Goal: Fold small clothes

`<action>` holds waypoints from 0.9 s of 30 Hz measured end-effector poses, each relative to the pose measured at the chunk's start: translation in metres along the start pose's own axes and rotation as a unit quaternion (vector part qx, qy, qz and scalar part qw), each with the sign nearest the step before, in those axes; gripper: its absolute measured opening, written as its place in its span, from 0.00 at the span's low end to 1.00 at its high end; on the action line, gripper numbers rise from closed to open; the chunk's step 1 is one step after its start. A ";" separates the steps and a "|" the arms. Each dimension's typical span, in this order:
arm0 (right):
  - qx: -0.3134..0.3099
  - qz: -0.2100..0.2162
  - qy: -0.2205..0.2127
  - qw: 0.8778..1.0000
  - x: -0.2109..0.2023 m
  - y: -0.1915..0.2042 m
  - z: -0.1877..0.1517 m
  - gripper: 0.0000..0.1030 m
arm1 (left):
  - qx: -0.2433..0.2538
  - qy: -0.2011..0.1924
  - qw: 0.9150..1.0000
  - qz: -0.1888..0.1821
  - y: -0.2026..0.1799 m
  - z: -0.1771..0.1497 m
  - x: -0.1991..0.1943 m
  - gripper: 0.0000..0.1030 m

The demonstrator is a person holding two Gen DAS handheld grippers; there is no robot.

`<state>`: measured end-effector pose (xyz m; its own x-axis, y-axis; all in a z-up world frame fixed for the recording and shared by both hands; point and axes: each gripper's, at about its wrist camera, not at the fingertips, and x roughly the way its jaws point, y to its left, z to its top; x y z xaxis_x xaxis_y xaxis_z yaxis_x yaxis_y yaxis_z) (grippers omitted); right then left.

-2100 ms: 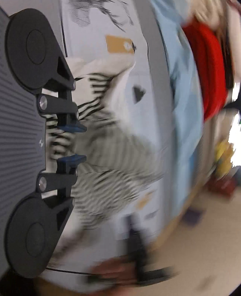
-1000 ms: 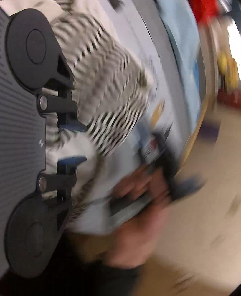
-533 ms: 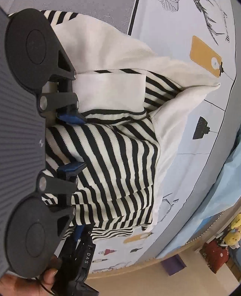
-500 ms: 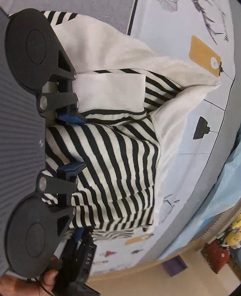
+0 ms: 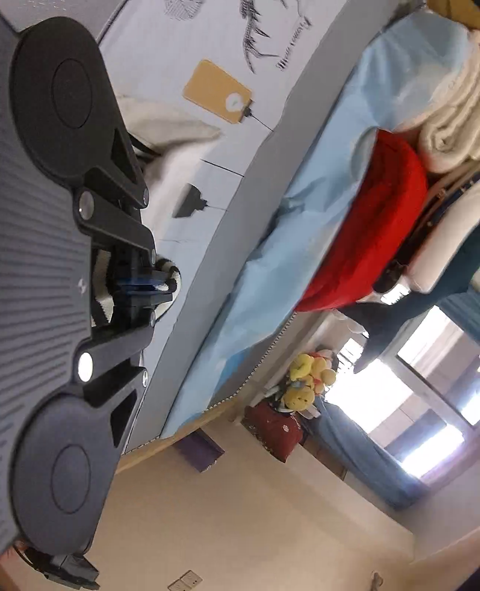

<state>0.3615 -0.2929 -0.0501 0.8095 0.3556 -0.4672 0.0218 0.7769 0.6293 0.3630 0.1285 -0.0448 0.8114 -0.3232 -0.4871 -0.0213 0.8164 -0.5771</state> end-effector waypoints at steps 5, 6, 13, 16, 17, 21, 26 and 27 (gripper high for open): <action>0.030 -0.085 0.099 0.991 0.015 -0.026 -0.016 0.01 | -0.047 0.251 0.958 0.133 0.043 -0.040 0.053 0.06; 0.025 -0.128 0.151 0.980 0.027 -0.033 -0.027 0.01 | -0.054 0.273 0.947 0.162 0.050 -0.048 0.056 0.08; 0.063 -0.170 0.216 0.959 0.043 -0.053 -0.047 0.21 | -0.085 0.229 0.958 0.151 0.043 -0.042 0.043 0.62; 0.062 -0.178 0.222 0.957 0.049 -0.054 -0.051 0.30 | -0.074 0.262 0.949 0.158 0.048 -0.045 0.061 0.18; 0.065 -0.173 0.230 0.955 0.051 -0.056 -0.054 0.23 | -0.070 0.265 0.950 0.153 0.048 -0.048 0.065 0.09; 0.062 -0.141 0.219 0.964 0.048 -0.054 -0.049 0.02 | -0.012 0.185 0.970 0.155 0.028 -0.032 0.053 0.05; 0.040 -0.165 0.247 0.954 0.051 -0.045 -0.055 0.09 | 0.021 0.245 0.947 0.208 0.036 -0.044 0.064 0.23; 0.053 -0.190 0.255 0.947 0.052 -0.054 -0.059 0.10 | 0.028 0.240 0.947 0.212 0.033 -0.043 0.061 0.24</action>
<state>0.3676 -0.2861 -0.1446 0.3442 0.2862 -0.8942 0.3346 0.8525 0.4017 0.3871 0.1151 -0.1221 0.3780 -0.1306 -0.9166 -0.2435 0.9411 -0.2346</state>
